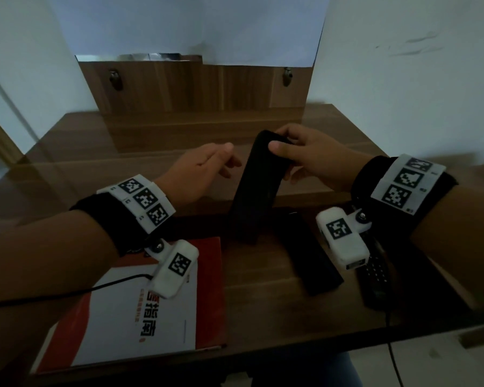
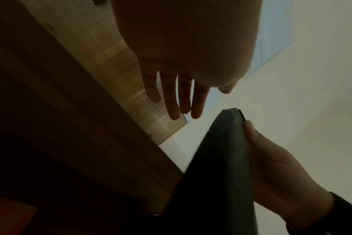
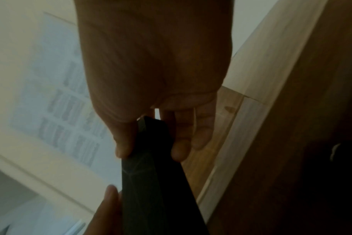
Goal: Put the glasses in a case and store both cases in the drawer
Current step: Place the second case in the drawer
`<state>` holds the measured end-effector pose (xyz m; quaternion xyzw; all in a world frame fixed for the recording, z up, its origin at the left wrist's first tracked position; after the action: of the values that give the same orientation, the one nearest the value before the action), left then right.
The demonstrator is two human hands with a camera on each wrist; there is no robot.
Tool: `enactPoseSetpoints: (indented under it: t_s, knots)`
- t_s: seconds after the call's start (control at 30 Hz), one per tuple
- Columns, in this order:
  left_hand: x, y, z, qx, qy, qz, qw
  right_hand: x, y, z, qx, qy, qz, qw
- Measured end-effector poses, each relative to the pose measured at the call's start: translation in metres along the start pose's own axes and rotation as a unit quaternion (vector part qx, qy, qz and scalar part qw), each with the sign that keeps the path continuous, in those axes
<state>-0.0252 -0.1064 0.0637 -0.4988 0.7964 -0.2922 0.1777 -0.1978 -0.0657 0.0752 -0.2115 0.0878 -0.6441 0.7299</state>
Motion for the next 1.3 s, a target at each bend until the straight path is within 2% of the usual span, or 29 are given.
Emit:
enactPoseSetpoints:
  t_s: [0.07, 0.17, 0.3, 0.43, 0.7, 0.97, 1.3]
  knots:
    - [0.0, 0.003, 0.001, 0.005, -0.002, 0.011, 1.0, -0.006, 0.014, -0.001, -0.034, 0.008, 0.073, 0.997]
    - [-0.001, 0.007, -0.002, 0.037, 0.003, 0.026, 0.999, -0.019, 0.039, -0.015, -0.038, 0.059, 0.169, 0.983]
    - [-0.002, 0.012, -0.001, 0.077, -0.009, 0.043, 0.996, -0.034, 0.063, -0.035, -0.046, 0.113, 0.237, 0.964]
    - [-0.004, 0.018, 0.002, 0.093, -0.019, 0.061, 0.994, -0.042, 0.08, -0.049, -0.058, 0.141, 0.273, 0.95]
    - [-0.01, 0.025, -0.002, 0.107, -0.002, 0.076, 0.991, -0.039, 0.09, -0.068, -0.082, 0.181, 0.269, 0.942]
    - [-0.021, 0.047, 0.0, 0.149, 0.013, 0.142, 0.978, -0.041, 0.102, -0.094, -0.079, 0.219, 0.288, 0.929]
    - [-0.028, 0.051, 0.003, 0.174, 0.049, 0.15, 0.972, -0.036, 0.101, -0.111, -0.05, 0.26, 0.27, 0.926]
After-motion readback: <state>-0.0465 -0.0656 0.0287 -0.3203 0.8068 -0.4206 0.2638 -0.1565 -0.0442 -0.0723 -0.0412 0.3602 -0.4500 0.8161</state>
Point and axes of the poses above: each hand's wrist, its own x-axis towards the middle knuckle, its own y-axis out of the palm, z = x × y, the point moved 8 cm from there along x, towards the middle knuckle, and after that the axes turned 14 degrees about -y, right-handed, at the moved point
